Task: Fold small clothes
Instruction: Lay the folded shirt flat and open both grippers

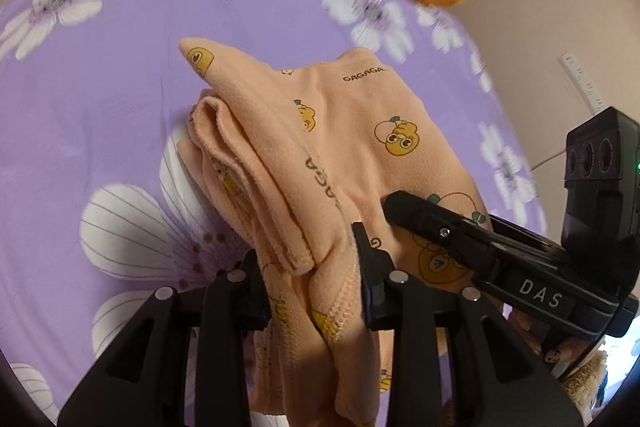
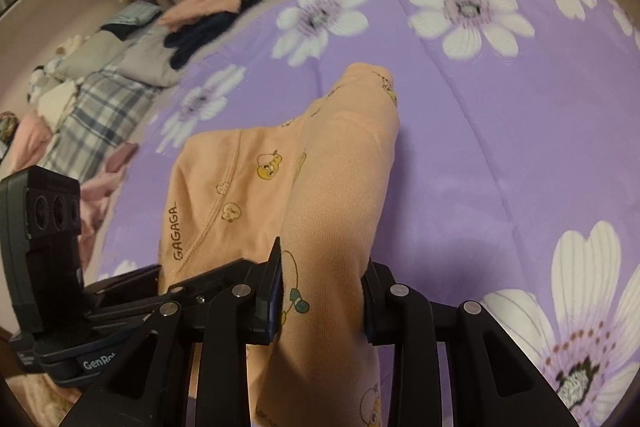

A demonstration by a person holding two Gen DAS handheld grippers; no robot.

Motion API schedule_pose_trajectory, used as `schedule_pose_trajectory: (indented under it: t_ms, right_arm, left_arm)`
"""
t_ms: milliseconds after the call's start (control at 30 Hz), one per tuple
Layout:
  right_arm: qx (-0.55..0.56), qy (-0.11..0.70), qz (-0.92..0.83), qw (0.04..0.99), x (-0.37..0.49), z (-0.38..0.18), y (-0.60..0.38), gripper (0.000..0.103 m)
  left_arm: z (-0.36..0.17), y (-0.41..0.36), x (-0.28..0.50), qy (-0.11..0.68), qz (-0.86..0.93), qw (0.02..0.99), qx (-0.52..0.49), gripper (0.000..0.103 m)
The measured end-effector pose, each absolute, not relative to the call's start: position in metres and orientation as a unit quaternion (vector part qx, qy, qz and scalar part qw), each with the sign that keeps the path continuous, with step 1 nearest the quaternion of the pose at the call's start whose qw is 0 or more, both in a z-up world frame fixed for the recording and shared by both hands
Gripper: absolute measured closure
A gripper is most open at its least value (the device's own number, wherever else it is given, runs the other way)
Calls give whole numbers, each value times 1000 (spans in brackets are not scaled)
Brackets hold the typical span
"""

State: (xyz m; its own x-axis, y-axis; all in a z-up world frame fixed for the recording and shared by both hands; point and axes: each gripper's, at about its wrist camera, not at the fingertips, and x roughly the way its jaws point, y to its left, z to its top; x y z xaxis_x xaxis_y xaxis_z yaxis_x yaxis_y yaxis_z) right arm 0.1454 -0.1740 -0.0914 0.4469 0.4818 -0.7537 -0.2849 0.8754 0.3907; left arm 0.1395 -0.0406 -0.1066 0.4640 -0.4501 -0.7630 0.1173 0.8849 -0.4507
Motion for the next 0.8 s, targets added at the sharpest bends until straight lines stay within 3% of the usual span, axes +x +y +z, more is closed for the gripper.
schedule_pose_trajectory:
  t_ms: [133, 367, 500, 567, 633, 800]
  right_arm:
    - [95, 504, 194, 836, 150, -120, -174, 68]
    - [116, 503, 187, 835, 147, -120, -182, 63]
    - [116, 507, 163, 838, 143, -113, -188, 50]
    - [113, 493, 152, 849, 137, -101, -195, 41]
    - [113, 474, 144, 861, 127, -85, -203, 35]
    - [115, 437, 130, 883, 104, -53, -217, 26]
  left_arm:
    - [-131, -47, 147, 513, -165, 829, -151, 63]
    - [-134, -36, 148, 528, -151, 815, -182, 57]
    - [-116, -37, 135, 524, -100, 833, -150, 30]
    - [-104, -36, 126, 506, -87, 848, -135, 27]
    - [-91, -30, 116, 494, -88, 854, -135, 15]
    - [-53, -14, 88, 457, -83, 874, -146, 0]
